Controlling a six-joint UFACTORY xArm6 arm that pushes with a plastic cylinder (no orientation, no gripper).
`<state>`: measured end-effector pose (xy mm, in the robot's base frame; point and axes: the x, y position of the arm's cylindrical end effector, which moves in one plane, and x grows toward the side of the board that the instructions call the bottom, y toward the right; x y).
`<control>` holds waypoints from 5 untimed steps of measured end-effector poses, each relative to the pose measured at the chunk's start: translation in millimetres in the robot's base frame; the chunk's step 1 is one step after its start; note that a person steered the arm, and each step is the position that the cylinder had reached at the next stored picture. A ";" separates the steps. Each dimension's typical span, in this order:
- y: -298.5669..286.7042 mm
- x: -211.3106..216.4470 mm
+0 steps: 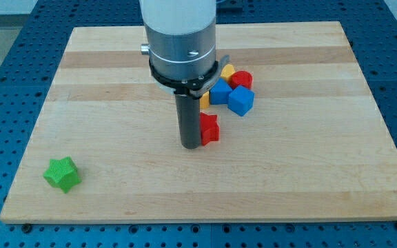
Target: Push the red star to the center
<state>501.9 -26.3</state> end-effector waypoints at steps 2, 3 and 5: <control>33.2 31.6; 49.3 29.5; 49.3 19.2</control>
